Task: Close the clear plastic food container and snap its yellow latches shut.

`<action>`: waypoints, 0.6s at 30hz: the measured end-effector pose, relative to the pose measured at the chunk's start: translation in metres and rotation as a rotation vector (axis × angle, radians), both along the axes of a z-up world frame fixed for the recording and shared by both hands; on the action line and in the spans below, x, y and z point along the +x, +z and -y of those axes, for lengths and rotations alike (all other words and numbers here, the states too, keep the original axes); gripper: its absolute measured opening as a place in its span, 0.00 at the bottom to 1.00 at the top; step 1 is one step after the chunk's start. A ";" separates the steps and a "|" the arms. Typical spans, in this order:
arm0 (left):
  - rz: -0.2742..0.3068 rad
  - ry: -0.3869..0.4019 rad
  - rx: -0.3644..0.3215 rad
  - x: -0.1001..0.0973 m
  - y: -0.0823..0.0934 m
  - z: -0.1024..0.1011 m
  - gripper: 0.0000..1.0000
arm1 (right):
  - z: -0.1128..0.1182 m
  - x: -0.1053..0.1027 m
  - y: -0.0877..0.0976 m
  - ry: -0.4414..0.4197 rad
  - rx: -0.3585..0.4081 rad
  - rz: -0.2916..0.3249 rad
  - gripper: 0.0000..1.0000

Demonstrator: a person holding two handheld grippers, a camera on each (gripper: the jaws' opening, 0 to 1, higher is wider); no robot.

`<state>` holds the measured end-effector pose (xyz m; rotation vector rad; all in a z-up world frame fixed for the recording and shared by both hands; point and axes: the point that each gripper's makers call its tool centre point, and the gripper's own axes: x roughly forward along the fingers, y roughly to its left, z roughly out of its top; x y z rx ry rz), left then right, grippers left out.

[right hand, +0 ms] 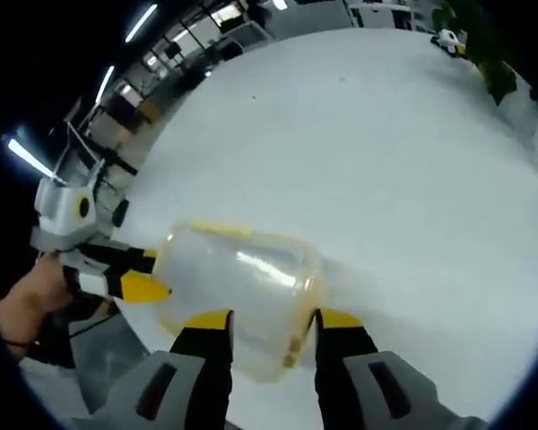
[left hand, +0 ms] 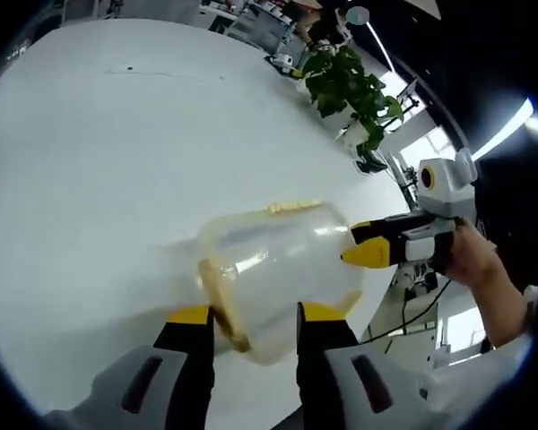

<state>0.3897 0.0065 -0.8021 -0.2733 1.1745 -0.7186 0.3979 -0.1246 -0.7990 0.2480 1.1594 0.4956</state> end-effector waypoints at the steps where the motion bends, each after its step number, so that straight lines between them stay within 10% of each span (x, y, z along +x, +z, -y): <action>1: -0.003 0.002 0.000 0.000 0.000 0.000 0.35 | 0.000 0.000 0.000 -0.001 0.003 0.006 0.34; 18: -0.016 0.038 -0.047 0.006 0.006 -0.009 0.49 | 0.013 -0.004 0.006 0.013 -0.004 0.031 0.39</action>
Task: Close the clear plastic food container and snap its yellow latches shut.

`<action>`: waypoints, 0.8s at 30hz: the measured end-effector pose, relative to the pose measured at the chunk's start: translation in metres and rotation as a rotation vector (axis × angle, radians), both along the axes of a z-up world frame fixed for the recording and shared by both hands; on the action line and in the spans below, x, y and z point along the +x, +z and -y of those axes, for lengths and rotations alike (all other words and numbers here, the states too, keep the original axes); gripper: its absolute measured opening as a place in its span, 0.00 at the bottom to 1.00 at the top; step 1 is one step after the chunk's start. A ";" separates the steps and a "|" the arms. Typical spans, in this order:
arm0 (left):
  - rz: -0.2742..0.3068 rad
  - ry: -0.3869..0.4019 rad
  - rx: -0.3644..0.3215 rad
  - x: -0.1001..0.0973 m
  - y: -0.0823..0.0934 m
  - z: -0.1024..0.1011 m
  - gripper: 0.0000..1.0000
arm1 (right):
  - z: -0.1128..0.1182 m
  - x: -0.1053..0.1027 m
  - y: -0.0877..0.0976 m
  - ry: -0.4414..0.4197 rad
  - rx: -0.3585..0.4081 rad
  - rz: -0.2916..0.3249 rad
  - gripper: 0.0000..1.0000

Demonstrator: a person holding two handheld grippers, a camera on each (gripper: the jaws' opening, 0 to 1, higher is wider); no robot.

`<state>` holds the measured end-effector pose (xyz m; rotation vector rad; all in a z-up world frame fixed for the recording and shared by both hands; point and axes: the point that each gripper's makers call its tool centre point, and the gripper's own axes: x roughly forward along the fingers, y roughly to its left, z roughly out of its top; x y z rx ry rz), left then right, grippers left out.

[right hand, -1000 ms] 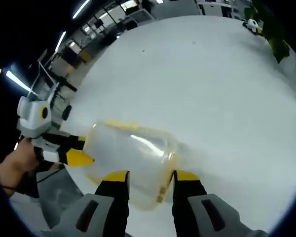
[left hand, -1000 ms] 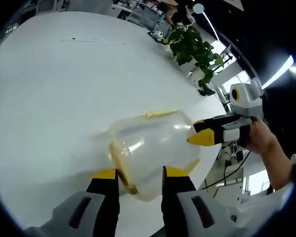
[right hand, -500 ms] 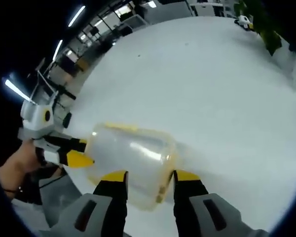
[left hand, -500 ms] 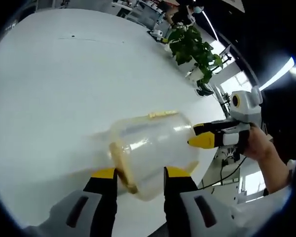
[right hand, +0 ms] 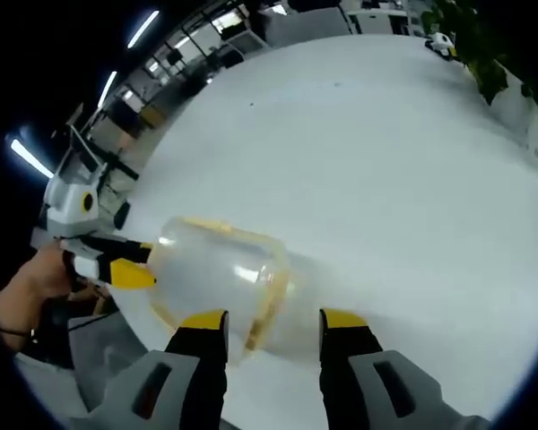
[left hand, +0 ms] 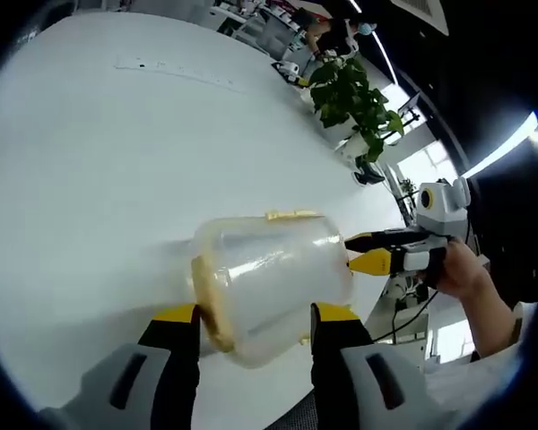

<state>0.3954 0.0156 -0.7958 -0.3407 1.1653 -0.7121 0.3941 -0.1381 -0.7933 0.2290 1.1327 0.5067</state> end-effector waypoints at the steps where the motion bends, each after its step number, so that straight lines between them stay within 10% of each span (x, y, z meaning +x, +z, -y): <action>1: -0.003 0.000 0.001 0.000 -0.001 0.000 0.48 | 0.000 0.000 0.000 0.002 0.001 0.000 0.39; 24: -0.034 -0.004 0.025 -0.010 -0.011 -0.007 0.64 | -0.004 -0.001 0.000 0.042 -0.001 0.009 0.38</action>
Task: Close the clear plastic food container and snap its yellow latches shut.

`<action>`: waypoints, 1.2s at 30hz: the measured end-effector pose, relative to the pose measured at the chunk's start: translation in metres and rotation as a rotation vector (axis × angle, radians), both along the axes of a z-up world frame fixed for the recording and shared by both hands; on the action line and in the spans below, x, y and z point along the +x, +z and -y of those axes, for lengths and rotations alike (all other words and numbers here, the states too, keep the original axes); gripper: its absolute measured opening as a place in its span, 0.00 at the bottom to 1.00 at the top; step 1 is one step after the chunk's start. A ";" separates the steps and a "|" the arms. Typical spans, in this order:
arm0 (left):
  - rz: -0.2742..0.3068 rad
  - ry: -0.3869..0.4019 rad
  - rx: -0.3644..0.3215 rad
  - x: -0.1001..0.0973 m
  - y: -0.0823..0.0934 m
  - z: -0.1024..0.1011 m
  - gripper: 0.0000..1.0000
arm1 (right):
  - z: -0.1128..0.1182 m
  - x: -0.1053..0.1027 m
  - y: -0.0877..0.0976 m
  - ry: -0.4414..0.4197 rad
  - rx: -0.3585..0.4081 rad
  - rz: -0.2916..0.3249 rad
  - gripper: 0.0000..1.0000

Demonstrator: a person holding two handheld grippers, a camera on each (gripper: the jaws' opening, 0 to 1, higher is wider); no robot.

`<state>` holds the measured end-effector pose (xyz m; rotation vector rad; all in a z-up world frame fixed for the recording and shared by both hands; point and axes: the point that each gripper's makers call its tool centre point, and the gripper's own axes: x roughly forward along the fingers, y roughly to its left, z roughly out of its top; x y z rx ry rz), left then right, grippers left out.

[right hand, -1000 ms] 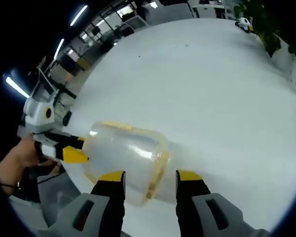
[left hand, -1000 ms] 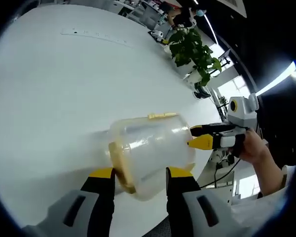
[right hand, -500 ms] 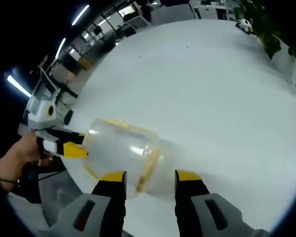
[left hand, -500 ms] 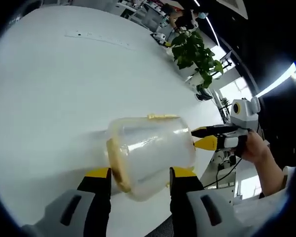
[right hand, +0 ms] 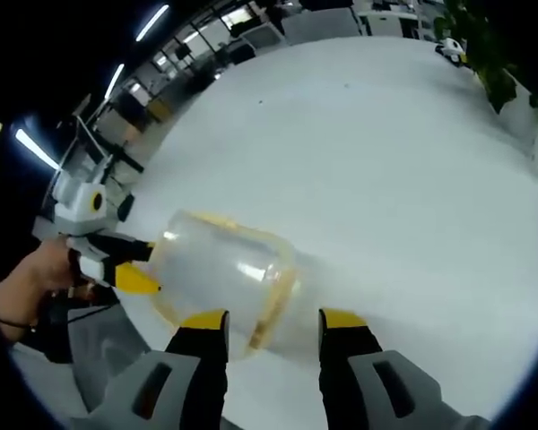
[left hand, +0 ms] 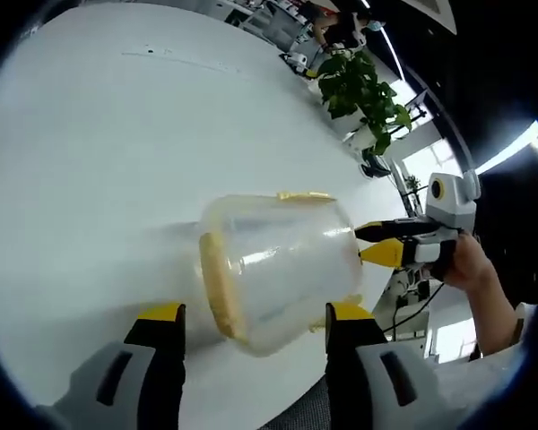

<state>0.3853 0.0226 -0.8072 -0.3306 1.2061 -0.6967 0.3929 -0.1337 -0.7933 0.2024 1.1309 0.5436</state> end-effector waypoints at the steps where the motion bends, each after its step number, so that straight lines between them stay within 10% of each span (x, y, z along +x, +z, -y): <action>1: 0.001 0.001 -0.003 0.000 0.002 0.000 0.64 | 0.000 0.000 0.000 0.001 0.001 0.000 0.38; 14: 0.064 0.005 0.001 0.009 0.013 -0.008 0.62 | -0.005 0.001 0.005 0.069 -0.026 0.010 0.39; 36: 0.131 -0.282 0.154 0.008 0.024 -0.018 0.57 | -0.008 -0.001 0.012 0.409 -0.198 0.050 0.39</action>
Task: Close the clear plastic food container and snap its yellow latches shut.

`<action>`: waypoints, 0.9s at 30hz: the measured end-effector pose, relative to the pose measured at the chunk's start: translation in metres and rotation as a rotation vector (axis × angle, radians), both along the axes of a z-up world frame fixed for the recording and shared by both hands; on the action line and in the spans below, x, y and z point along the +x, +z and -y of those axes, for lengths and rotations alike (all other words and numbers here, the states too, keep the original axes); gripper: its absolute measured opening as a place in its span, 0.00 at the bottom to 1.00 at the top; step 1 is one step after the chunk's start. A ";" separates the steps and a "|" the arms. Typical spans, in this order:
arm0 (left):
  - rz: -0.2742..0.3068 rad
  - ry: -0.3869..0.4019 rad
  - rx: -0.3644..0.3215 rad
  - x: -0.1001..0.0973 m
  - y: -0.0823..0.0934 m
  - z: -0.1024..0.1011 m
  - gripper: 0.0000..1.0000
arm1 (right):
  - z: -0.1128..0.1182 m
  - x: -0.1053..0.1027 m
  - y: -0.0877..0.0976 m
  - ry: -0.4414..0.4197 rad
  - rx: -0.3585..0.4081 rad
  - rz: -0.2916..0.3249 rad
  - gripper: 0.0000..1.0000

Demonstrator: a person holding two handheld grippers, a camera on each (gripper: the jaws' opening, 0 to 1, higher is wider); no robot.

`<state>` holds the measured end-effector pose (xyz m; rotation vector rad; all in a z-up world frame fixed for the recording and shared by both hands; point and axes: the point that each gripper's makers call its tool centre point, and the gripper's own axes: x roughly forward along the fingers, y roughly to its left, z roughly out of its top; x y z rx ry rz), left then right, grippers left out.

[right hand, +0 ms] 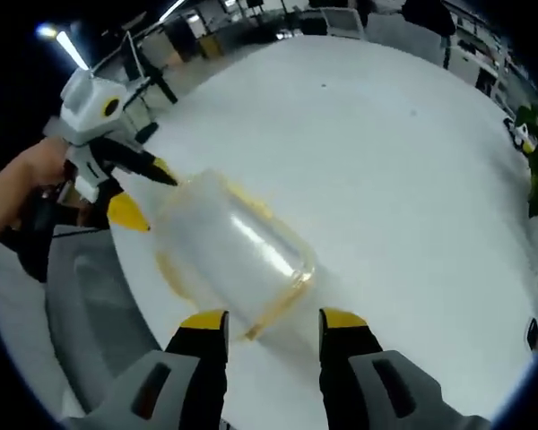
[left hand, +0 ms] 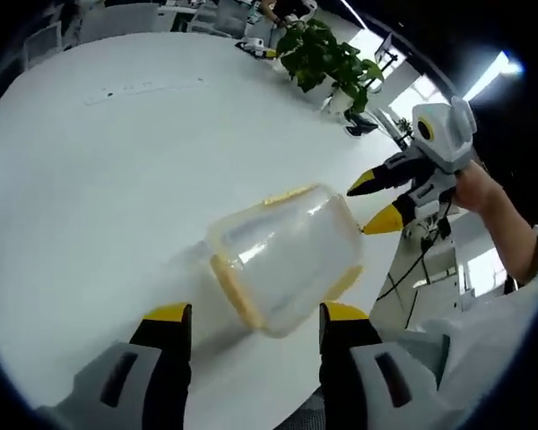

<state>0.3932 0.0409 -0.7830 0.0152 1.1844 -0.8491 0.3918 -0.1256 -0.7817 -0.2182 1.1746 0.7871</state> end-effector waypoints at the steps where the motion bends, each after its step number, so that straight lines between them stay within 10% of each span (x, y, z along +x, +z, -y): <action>1: 0.008 -0.018 0.014 0.001 0.000 -0.001 0.57 | -0.001 0.000 0.000 0.009 0.000 -0.001 0.39; 27: 0.098 -0.387 0.113 -0.002 0.012 0.004 0.49 | -0.011 -0.007 0.007 0.229 -0.046 0.005 0.36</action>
